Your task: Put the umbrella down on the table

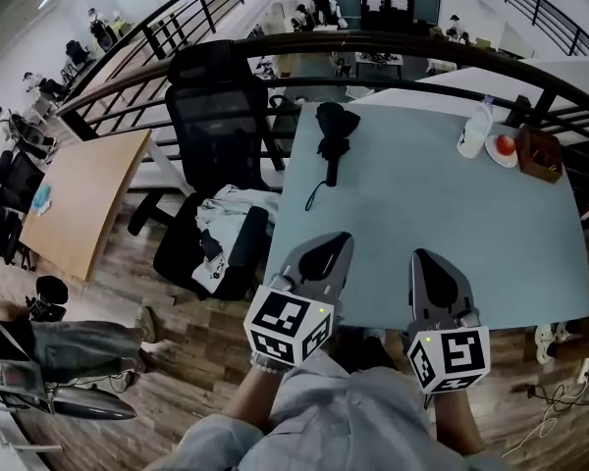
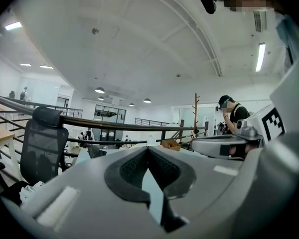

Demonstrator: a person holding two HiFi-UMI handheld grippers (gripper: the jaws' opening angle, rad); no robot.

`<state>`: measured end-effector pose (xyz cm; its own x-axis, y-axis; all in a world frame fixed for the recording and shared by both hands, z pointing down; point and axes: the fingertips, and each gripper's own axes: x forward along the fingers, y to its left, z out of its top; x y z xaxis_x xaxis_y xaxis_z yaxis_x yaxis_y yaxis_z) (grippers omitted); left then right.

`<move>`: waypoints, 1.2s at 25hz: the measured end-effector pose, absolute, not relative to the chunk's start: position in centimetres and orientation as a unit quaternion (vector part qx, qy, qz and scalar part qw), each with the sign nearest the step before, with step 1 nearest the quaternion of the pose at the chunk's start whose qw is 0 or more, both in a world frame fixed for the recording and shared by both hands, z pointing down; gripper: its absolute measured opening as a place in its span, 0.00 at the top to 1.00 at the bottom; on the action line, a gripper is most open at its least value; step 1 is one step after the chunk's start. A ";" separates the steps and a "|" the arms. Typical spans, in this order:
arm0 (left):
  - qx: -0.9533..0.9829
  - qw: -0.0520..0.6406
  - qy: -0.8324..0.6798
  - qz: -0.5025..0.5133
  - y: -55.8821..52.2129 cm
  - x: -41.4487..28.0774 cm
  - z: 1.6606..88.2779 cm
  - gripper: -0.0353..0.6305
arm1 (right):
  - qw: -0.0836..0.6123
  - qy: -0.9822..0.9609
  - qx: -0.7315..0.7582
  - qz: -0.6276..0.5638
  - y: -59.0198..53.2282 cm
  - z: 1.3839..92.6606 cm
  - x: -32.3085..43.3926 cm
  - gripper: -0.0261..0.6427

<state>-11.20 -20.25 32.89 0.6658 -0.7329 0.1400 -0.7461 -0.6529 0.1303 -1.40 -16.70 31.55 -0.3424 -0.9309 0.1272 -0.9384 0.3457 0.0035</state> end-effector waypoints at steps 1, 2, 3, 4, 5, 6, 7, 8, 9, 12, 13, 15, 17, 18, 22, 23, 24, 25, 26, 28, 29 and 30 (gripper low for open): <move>0.909 0.088 -0.406 0.037 -20.0 -11.4 32.9 0.94 | 0.053 -0.818 0.572 0.035 -16.5 31.6 -1.6 0.97; 0.909 0.087 -0.405 0.037 -19.7 -11.5 32.9 0.94 | 0.054 -0.818 0.572 0.034 -16.2 31.5 -1.7 0.97; 0.910 0.086 -0.404 0.037 -19.5 -11.7 32.9 0.94 | 0.054 -0.817 0.573 0.032 -15.9 31.5 -1.9 0.97; 0.910 0.084 -0.403 0.037 -19.3 -11.8 32.8 0.94 | 0.055 -0.817 0.573 0.031 -15.7 31.5 -2.1 0.97; 0.911 0.083 -0.403 0.038 -19.1 -11.9 32.8 0.94 | 0.055 -0.817 0.573 0.030 -15.5 31.5 -2.2 0.97; 0.911 0.081 -0.402 0.038 -18.9 -12.0 32.8 0.94 | 0.056 -0.817 0.574 0.029 -15.3 31.5 -2.4 0.97; 0.912 0.079 -0.402 0.039 -18.7 -12.1 32.8 0.94 | 0.057 -0.817 0.574 0.029 -15.2 31.6 -2.5 0.97; 0.912 0.078 -0.401 0.040 -18.5 -12.2 32.7 0.94 | 0.058 -0.817 0.573 0.028 -15.0 31.6 -2.6 0.97; 0.912 0.077 -0.401 0.039 -18.3 -12.4 32.7 0.94 | 0.058 -0.817 0.573 0.028 -14.9 31.6 -2.8 0.97; 0.912 0.076 -0.402 0.035 -17.9 -12.9 32.6 0.94 | 0.060 -0.817 0.572 0.026 -14.5 31.6 -3.3 0.97; 0.912 0.075 -0.402 0.033 -17.8 -13.0 32.5 0.94 | 0.060 -0.818 0.572 0.025 -14.4 31.6 -3.5 0.97; 0.912 0.075 -0.402 0.030 -17.5 -13.2 32.5 0.94 | 0.061 -0.818 0.572 0.023 -14.1 31.5 -3.8 0.97; 0.913 0.075 -0.400 0.028 -17.3 -13.4 32.4 0.94 | 0.062 -0.818 0.571 0.021 -13.9 31.3 -4.1 0.97; 0.913 0.075 -0.399 0.028 -17.2 -13.4 32.4 0.94 | 0.062 -0.817 0.572 0.021 -13.8 31.3 -4.1 0.97; 0.915 0.075 -0.394 0.029 -16.9 -13.4 32.3 0.94 | 0.063 -0.815 0.576 0.021 -13.5 31.3 -4.2 0.97; 0.916 0.074 -0.394 0.028 -16.8 -13.5 32.3 0.94 | 0.063 -0.814 0.577 0.021 -13.4 31.3 -4.3 0.97; 0.916 0.074 -0.393 0.027 -16.8 -13.5 32.3 0.94 | 0.064 -0.814 0.577 0.020 -13.4 31.3 -4.4 0.97; 0.916 0.074 -0.392 0.027 -16.7 -13.5 32.3 0.94 | 0.064 -0.814 0.577 0.020 -13.4 31.3 -4.4 0.97; 0.917 0.073 -0.392 0.027 -16.6 -13.5 32.3 0.94 | 0.064 -0.814 0.577 0.019 -13.3 31.3 -4.5 0.97; 0.918 0.072 -0.390 0.026 -16.5 -13.4 32.1 0.94 | 0.064 -0.814 0.577 0.018 -13.2 31.2 -4.5 0.97; 0.918 0.071 -0.389 0.026 -16.5 -13.4 32.1 0.94 | 0.064 -0.814 0.578 0.018 -13.2 31.2 -4.5 0.97; 0.918 0.071 -0.389 0.025 -16.5 -13.3 32.0 0.94 | 0.064 -0.814 0.578 0.018 -13.1 31.1 -4.5 0.97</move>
